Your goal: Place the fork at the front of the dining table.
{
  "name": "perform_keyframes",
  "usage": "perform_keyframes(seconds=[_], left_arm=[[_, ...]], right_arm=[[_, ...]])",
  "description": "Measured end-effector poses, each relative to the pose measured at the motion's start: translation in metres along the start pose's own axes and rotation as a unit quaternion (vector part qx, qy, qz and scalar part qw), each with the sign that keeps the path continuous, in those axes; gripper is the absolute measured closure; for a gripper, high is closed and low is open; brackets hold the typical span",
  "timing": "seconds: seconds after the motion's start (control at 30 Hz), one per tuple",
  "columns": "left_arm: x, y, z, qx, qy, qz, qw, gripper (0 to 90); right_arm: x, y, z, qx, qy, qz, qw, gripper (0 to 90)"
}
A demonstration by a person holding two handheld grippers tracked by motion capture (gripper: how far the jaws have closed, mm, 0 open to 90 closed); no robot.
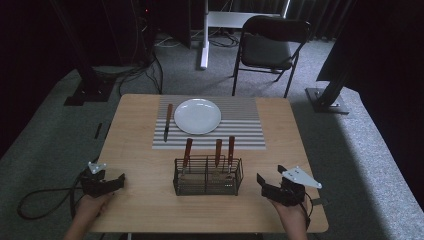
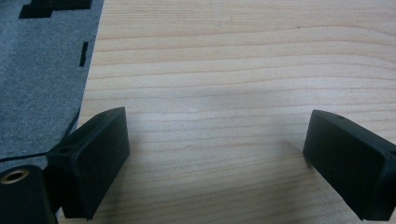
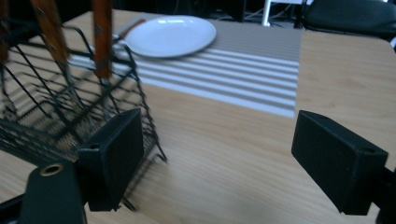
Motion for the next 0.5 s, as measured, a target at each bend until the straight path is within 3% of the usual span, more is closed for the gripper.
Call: perform_keyframes(seconds=[0.5], left_arm=[[0.0, 0.0, 0.0, 0.0, 0.0, 0.0, 1.0, 6.9]], right_arm=[[0.041, 0.006, -0.029, -0.026, -0.016, -0.035, 0.9989, 17.1]])
Point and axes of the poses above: each handheld gripper's, and its own axes: y roughly forward along the jaws, z roughly out of its underside, x roughly to its left, the point moved 4 cm from there along y, roughly forward along the jaws, and after that the axes turned 12 degrees about y, right-handed, at the moved point
